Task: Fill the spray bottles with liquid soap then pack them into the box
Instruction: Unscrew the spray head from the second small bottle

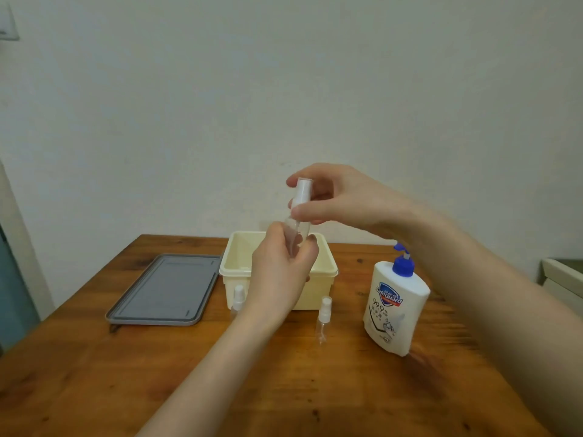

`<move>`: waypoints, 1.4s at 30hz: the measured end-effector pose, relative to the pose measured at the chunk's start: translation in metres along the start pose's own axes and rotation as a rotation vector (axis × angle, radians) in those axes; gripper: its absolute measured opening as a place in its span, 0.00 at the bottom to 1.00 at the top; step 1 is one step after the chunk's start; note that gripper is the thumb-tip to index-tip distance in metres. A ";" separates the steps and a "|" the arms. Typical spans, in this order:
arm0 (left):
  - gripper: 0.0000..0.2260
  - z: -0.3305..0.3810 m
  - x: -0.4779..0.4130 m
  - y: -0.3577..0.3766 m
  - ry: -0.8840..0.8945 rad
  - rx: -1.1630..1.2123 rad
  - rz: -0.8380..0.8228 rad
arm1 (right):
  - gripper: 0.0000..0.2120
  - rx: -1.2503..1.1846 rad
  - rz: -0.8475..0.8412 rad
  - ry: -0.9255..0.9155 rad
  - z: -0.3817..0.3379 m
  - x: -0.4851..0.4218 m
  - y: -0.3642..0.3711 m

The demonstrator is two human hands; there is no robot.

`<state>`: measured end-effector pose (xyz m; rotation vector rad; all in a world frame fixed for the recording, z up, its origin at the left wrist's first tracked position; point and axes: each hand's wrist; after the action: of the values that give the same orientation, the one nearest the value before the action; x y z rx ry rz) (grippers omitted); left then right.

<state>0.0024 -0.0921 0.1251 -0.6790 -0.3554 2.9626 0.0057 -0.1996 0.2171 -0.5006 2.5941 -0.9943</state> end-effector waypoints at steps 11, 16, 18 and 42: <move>0.08 0.010 0.015 -0.022 0.024 -0.036 0.008 | 0.23 0.074 0.124 0.029 -0.029 0.005 0.016; 0.09 0.017 0.019 -0.027 0.025 -0.039 0.006 | 0.14 0.018 0.198 -0.023 -0.039 0.008 0.022; 0.09 0.019 0.020 -0.029 0.025 -0.037 0.009 | 0.20 -0.036 0.147 0.009 -0.042 0.010 0.021; 0.09 0.015 0.031 -0.005 0.056 0.000 0.045 | 0.18 -0.178 0.199 -0.017 -0.023 0.030 0.015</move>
<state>-0.0319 -0.0858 0.1264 -0.7780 -0.3397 2.9789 -0.0330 -0.1889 0.2178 -0.2829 2.6674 -0.6963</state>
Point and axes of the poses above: each hand's wrist, its own x-axis away from the middle knuckle, its own y-axis out of the palm, z = x × y, and after that the axes turned 8 degrees about -z, right-handed
